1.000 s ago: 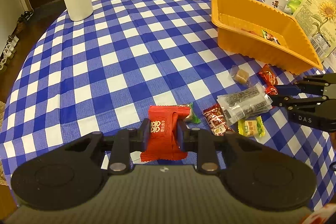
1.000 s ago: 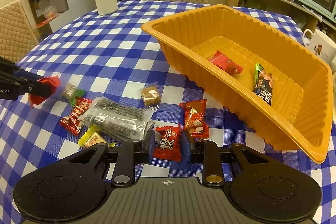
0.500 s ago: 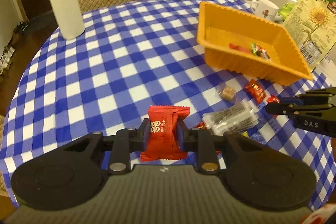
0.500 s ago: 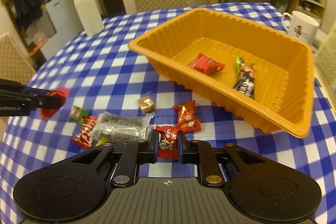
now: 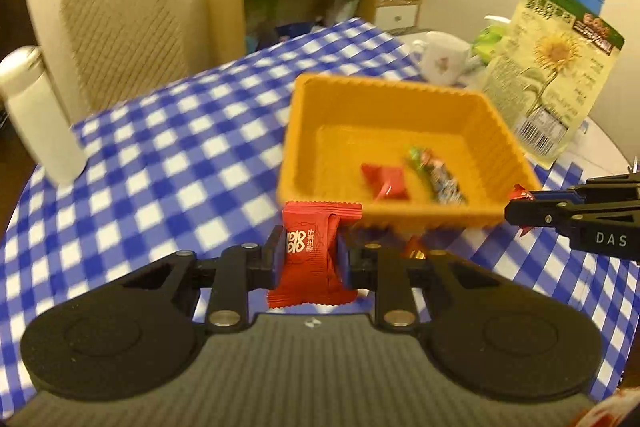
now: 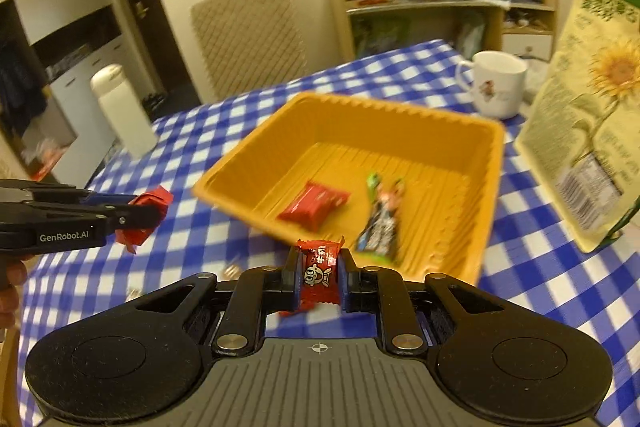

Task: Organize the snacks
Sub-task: 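Carry both snacks over the orange tray and open the left tool to drop the red packet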

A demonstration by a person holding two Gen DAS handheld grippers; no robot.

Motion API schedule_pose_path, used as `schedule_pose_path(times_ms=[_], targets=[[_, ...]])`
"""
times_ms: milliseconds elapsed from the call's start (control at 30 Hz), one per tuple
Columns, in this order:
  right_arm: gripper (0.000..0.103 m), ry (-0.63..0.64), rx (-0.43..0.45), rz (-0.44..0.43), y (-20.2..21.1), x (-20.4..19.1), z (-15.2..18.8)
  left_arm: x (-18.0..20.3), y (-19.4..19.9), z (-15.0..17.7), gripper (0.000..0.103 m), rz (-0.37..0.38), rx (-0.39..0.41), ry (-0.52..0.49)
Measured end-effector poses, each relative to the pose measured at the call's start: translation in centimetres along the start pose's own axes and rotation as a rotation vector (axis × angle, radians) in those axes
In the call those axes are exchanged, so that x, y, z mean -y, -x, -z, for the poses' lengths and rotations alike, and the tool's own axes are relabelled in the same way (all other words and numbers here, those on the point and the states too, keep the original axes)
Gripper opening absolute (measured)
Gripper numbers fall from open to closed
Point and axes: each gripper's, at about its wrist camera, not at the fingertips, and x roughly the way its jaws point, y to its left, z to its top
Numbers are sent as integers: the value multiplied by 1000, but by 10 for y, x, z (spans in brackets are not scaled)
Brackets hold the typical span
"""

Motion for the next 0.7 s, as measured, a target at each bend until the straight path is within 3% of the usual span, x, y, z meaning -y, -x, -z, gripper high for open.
schedule_pose_path(times_ms=[300, 700], targets=[[18, -87, 34, 84, -5, 31, -22, 22, -42, -47, 24, 36, 28, -83], [18, -153, 17, 146, -30, 61, -29, 22, -106, -71, 24, 28, -34, -104]])
